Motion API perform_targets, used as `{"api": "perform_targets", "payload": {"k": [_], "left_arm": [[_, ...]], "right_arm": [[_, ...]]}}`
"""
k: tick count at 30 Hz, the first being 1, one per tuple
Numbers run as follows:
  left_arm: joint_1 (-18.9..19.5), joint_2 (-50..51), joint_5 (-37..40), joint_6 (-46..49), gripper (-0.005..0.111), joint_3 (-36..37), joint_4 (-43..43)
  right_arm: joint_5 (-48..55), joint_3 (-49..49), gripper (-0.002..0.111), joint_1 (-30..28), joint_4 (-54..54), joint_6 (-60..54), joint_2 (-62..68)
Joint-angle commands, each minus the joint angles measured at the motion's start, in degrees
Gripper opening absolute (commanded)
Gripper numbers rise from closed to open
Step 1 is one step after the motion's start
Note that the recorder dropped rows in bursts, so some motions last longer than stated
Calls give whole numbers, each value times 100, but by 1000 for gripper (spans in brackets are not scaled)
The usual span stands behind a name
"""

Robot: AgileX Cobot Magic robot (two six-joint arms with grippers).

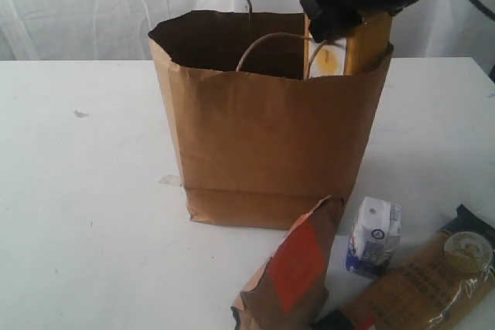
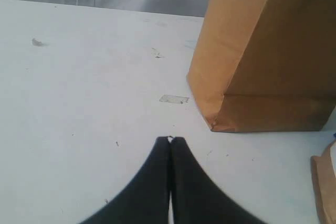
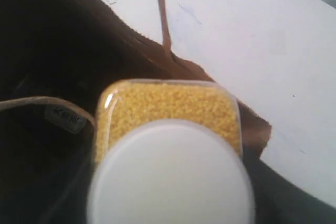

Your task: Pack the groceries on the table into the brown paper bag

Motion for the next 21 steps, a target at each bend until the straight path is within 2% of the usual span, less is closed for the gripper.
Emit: {"api": "perform_targets", "payload": {"k": [1,21], "left_arm": [[17,-23,32,0,0,17,-54],[17,-23,32,0,0,17,-54]], "right_arm": [[-235,-90,0,52,5,58,75],[-220,-434,0,52,90,146,-588]]}}
